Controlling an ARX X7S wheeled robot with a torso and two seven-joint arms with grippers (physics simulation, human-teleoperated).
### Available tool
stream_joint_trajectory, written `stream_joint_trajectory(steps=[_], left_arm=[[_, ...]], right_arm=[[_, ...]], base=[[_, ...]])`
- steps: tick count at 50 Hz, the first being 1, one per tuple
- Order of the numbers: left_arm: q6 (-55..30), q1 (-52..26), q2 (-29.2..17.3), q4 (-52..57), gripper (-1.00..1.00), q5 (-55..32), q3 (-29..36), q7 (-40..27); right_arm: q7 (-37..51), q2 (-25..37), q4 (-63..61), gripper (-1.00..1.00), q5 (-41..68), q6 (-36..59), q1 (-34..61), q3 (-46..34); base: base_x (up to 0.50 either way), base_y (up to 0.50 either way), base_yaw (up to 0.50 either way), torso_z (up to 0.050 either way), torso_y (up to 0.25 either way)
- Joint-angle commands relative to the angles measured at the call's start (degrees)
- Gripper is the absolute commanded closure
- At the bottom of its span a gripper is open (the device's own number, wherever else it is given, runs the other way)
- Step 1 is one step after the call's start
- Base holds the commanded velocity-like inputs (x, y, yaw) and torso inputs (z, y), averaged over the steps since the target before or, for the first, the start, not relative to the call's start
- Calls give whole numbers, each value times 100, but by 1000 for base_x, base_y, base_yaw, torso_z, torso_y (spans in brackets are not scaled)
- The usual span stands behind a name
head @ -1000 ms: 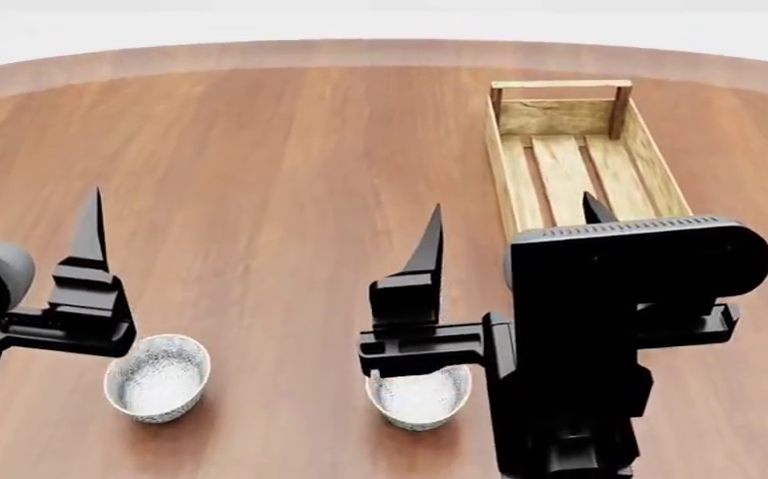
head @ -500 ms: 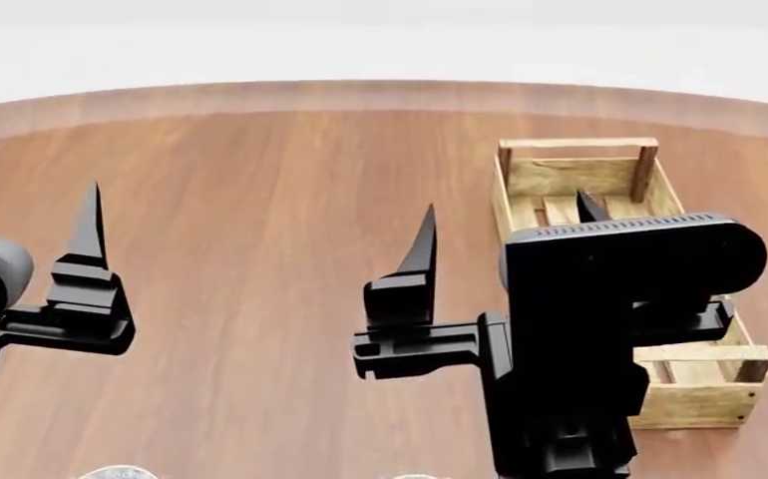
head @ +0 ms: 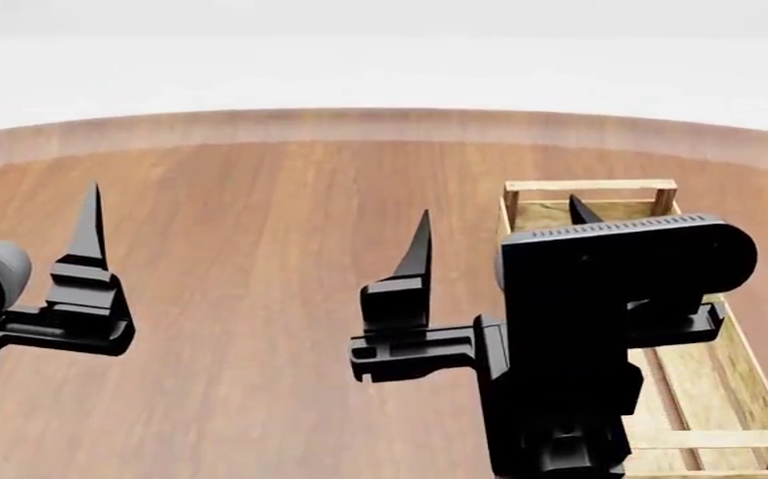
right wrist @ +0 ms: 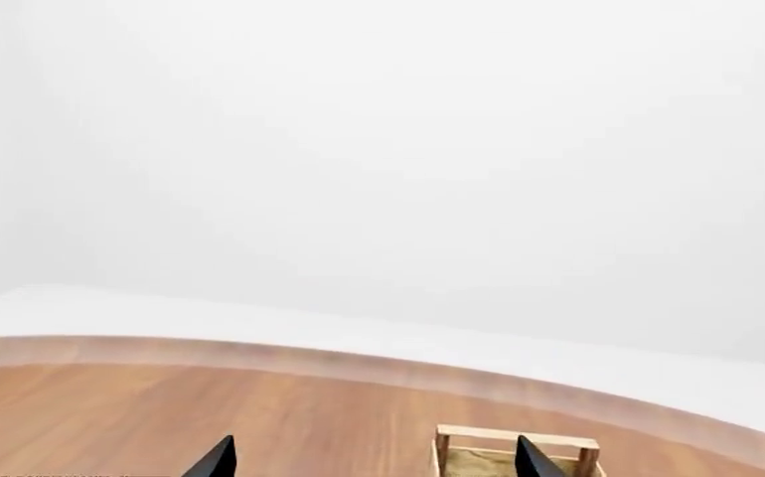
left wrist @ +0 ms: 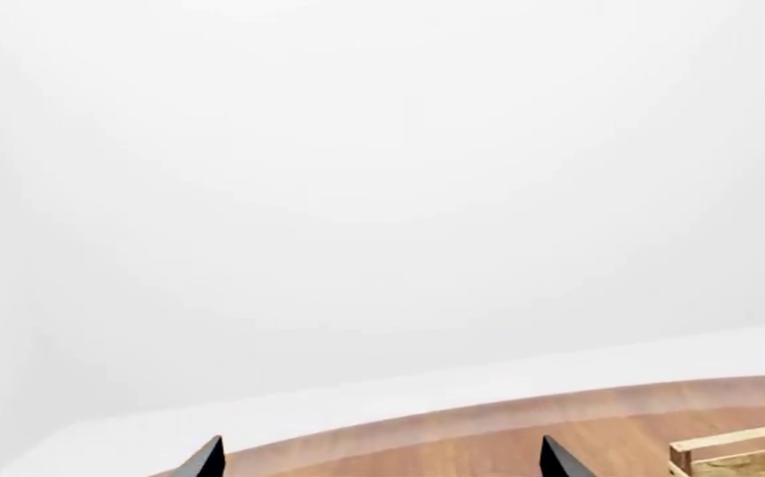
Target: Stack the right bowl on the left bowl and place them in the tray.
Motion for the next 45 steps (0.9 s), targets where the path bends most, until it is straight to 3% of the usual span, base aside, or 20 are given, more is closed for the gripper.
stream_joint_trajectory(steps=[1,10,15,17,22,28,36,45], left_arm=[[-71,-31,78,15,-100,32,-103,102],[-97,-55,62,33,-100,5,-99,75],[-147,-69,43,79,-100,-16,-119,59],[-184,-80,44,113,-100,-31,-131,52],[-216,-109,29,116,-100,-45,-131,37],[-199,-107,27,104,-100,-57,-113,24],[-183,-113,-5,81,-100,-81,-145,17],[-159,-137,-13,48,-100,-108,-141,1]], right_arm=[[-264,-40,-73,-100,107,-37,-120,138],[-162,-116,-9,-100,218,515,103,224],[-284,-342,278,-100,560,1790,565,676],[205,-158,535,-100,1143,1877,708,715],[2677,618,1517,-100,4140,1875,985,668],[4159,1100,2213,-100,6208,1849,1085,465],[5589,1516,2715,-100,7976,1684,1014,99],[6208,1841,2742,-100,8800,1473,761,-356]], base=[[0,0,0,0,0],[163,0,0,0,0],[0,0,0,0,0],[0,0,0,0,0],[0,0,0,0,0],[0,0,0,0,0],[0,0,0,0,0],[0,0,0,0,0]])
